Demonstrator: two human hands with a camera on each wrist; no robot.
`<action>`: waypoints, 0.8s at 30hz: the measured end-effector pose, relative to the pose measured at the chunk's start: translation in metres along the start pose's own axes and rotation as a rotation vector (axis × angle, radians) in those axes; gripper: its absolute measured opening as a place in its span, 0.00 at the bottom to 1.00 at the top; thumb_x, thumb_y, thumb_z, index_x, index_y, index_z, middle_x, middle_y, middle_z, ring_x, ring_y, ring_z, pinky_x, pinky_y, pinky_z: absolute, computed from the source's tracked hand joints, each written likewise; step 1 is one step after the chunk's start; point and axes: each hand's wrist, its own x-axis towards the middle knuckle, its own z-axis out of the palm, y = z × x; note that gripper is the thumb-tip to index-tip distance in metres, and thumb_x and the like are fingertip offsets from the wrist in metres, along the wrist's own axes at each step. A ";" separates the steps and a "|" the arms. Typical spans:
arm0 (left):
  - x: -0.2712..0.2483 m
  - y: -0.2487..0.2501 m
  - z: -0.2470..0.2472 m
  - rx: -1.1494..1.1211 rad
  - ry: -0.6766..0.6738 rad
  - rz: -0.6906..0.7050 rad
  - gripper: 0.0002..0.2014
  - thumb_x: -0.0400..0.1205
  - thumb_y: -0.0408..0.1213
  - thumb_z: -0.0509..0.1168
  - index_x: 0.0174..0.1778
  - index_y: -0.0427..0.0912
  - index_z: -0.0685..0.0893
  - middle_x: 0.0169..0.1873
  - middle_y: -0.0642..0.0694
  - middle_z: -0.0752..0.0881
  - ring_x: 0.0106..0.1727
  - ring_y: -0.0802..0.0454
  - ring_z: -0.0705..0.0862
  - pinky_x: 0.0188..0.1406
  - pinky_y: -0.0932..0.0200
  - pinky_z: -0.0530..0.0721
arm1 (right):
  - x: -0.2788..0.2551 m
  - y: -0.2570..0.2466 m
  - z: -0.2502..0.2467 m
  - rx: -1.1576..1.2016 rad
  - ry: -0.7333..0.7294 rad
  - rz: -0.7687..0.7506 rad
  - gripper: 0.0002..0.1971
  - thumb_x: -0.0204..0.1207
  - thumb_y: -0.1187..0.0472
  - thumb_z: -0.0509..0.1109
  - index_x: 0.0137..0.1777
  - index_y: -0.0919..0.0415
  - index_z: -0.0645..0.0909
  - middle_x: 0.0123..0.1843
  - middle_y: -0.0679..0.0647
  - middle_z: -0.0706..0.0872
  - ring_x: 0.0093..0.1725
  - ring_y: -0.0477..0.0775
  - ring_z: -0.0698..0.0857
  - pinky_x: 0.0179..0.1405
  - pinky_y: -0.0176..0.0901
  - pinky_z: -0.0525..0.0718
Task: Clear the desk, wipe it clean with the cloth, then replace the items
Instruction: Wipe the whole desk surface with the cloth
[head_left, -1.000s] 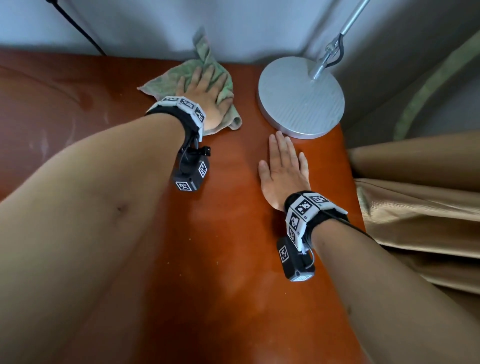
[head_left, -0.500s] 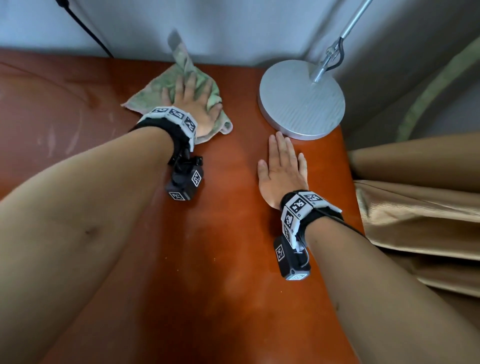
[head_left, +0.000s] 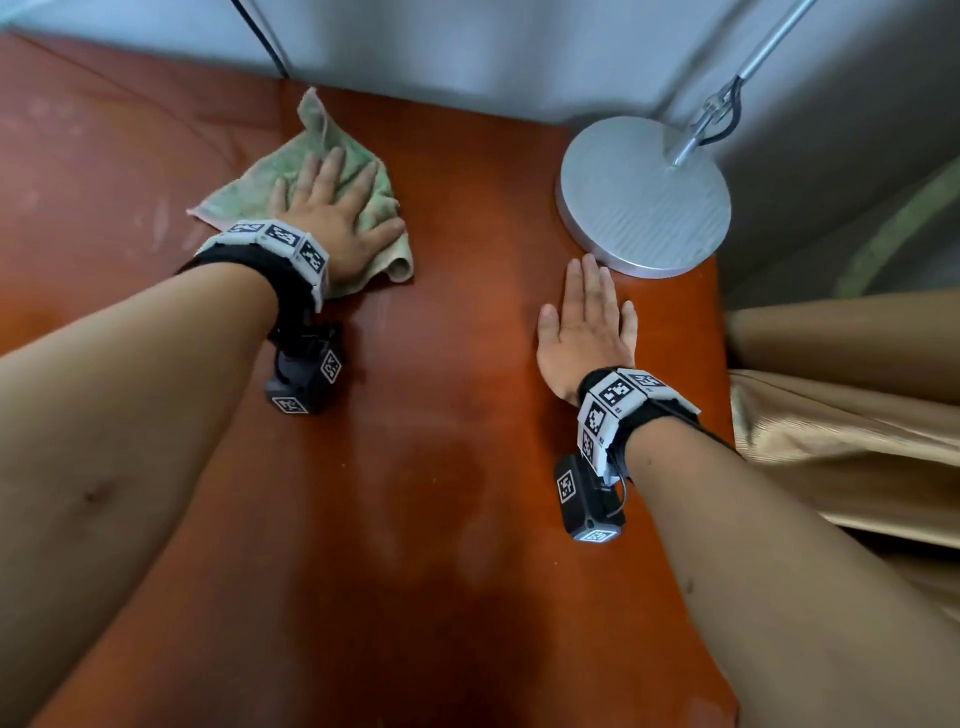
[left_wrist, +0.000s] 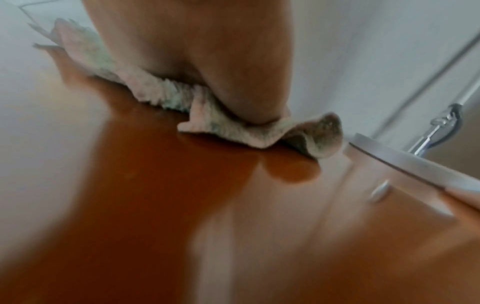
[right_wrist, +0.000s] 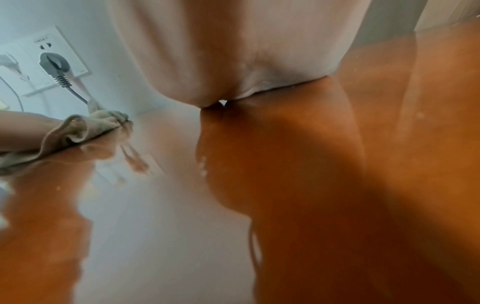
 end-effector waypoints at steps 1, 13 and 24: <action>-0.003 0.001 0.002 0.005 0.007 -0.025 0.36 0.79 0.70 0.43 0.83 0.62 0.45 0.84 0.51 0.40 0.84 0.48 0.39 0.81 0.39 0.39 | 0.000 0.000 0.000 -0.003 0.000 0.003 0.30 0.86 0.48 0.37 0.85 0.55 0.32 0.85 0.47 0.29 0.84 0.47 0.31 0.83 0.55 0.34; -0.098 0.106 0.056 0.105 -0.043 0.298 0.34 0.82 0.67 0.38 0.83 0.61 0.40 0.83 0.51 0.36 0.83 0.46 0.34 0.80 0.35 0.36 | -0.002 0.000 -0.003 0.020 0.000 -0.024 0.30 0.87 0.49 0.39 0.85 0.56 0.34 0.86 0.48 0.31 0.84 0.47 0.33 0.83 0.55 0.35; -0.107 0.010 0.032 0.008 -0.058 0.007 0.34 0.80 0.68 0.40 0.82 0.64 0.41 0.83 0.53 0.37 0.84 0.50 0.35 0.81 0.42 0.36 | -0.049 0.012 -0.009 0.057 -0.051 -0.010 0.31 0.87 0.47 0.43 0.86 0.53 0.39 0.87 0.46 0.34 0.84 0.46 0.34 0.82 0.63 0.33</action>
